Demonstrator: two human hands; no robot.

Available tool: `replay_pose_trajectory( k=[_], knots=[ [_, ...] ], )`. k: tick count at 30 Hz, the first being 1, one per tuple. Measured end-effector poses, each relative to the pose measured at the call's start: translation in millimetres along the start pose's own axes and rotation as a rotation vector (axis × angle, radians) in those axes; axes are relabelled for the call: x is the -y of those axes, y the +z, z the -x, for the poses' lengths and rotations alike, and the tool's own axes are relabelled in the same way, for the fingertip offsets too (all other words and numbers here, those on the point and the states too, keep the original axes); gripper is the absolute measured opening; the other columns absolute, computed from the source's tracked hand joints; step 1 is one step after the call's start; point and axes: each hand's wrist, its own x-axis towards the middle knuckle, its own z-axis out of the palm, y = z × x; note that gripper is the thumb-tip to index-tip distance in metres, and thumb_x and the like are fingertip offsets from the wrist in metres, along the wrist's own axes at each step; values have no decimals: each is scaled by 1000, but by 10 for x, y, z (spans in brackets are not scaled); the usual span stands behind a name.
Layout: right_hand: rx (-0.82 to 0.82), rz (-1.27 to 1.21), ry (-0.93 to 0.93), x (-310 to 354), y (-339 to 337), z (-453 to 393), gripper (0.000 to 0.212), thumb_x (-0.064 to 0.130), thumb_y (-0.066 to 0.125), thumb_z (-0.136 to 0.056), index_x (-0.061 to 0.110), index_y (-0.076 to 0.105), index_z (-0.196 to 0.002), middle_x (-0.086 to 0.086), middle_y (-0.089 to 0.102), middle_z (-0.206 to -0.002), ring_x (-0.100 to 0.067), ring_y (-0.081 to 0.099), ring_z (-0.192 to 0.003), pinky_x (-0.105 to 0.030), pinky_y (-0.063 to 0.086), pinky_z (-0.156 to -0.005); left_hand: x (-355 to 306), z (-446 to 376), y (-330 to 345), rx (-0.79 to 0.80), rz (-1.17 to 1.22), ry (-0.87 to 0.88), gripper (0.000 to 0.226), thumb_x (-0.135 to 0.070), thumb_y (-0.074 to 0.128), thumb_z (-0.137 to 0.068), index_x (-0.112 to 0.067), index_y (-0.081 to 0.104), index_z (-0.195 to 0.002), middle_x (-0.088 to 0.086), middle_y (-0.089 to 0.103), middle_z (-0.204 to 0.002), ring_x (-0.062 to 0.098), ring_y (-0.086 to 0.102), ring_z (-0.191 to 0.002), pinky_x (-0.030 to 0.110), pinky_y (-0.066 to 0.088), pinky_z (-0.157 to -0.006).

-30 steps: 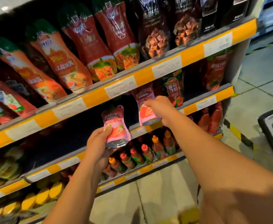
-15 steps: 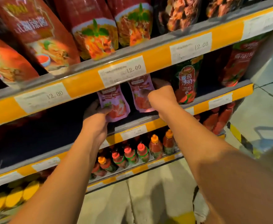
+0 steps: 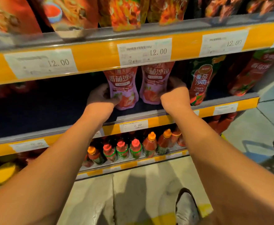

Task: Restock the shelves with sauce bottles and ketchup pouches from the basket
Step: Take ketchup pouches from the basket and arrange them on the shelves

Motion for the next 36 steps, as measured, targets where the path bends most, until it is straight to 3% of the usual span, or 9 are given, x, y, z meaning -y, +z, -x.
replay_pose_trajectory(
  k=[5, 12, 18, 22, 26, 29, 31, 34, 36],
  knots=[
    [5, 199, 49, 15, -43, 151, 26, 2, 69, -83, -2, 69, -108, -14, 62, -79, -27, 52, -63, -43, 50, -58, 55, 47, -32, 14, -250, 25, 37, -23, 80, -87, -26, 71, -123, -7, 73, -113, 15, 68, -104, 28, 50, -90],
    [-63, 94, 4, 42, 70, 189, 46, -5, 63, -80, 4, 61, -125, -16, 69, -103, -40, 67, -89, -47, 59, -67, -21, 93, -8, -17, -403, 93, 38, -27, 78, -90, -23, 71, -126, -1, 73, -124, 24, 68, -111, 39, 55, -98],
    [-87, 3, -4, 8, 158, 148, 60, -13, 57, -86, 13, 57, -140, -5, 64, -118, -19, 57, -97, -24, 47, -79, -4, 6, 80, -5, -290, 46, 38, -19, 78, -89, -22, 70, -126, -1, 73, -125, 24, 68, -114, 45, 55, -100],
    [-132, -69, -17, -16, 221, 153, 49, 1, 71, -87, 12, 60, -133, 2, 63, -107, -6, 58, -85, -3, 44, -64, 31, -77, 176, -11, -220, 64, 38, -21, 77, -89, -25, 70, -125, -4, 73, -121, 22, 71, -105, 46, 61, -91],
    [-164, -54, -100, 4, 331, -51, 45, 15, 72, -87, 7, 62, -131, -4, 69, -121, -18, 65, -114, -22, 52, -94, 48, -192, 262, -46, -214, 98, 32, -25, 75, -90, -27, 71, -122, -7, 73, -118, 19, 71, -103, 40, 59, -92],
    [-134, -49, -129, 33, 357, -176, 54, 33, 69, -82, 8, 60, -129, -3, 68, -117, -18, 64, -110, -24, 49, -91, 65, -277, 329, -70, -231, 124, 31, -26, 73, -92, -26, 71, -122, -6, 73, -120, 18, 68, -108, 36, 56, -93],
    [-128, -12, -123, 13, 369, -227, 49, 27, 74, -86, 9, 59, -129, 2, 63, -108, -14, 60, -98, -23, 48, -85, 71, -320, 368, -94, -207, 131, 28, -24, 72, -91, -25, 72, -119, -11, 73, -113, 16, 69, -105, 33, 56, -89],
    [-119, -68, -181, -60, 439, -338, 63, 38, 70, -73, 13, 57, -130, -1, 68, -122, -22, 65, -115, -39, 53, -101, 81, -375, 414, -132, -195, 139, 25, -21, 72, -90, -24, 73, -115, -10, 73, -107, 14, 68, -101, 31, 55, -86],
    [-96, -106, -211, -113, 471, -410, 74, 42, 64, -69, 12, 53, -136, -3, 65, -134, -20, 61, -126, -39, 49, -109, 77, -401, 438, -140, -186, 151, 26, -21, 72, -90, -24, 74, -116, -7, 74, -111, 13, 67, -101, 31, 55, -87]
  ],
)
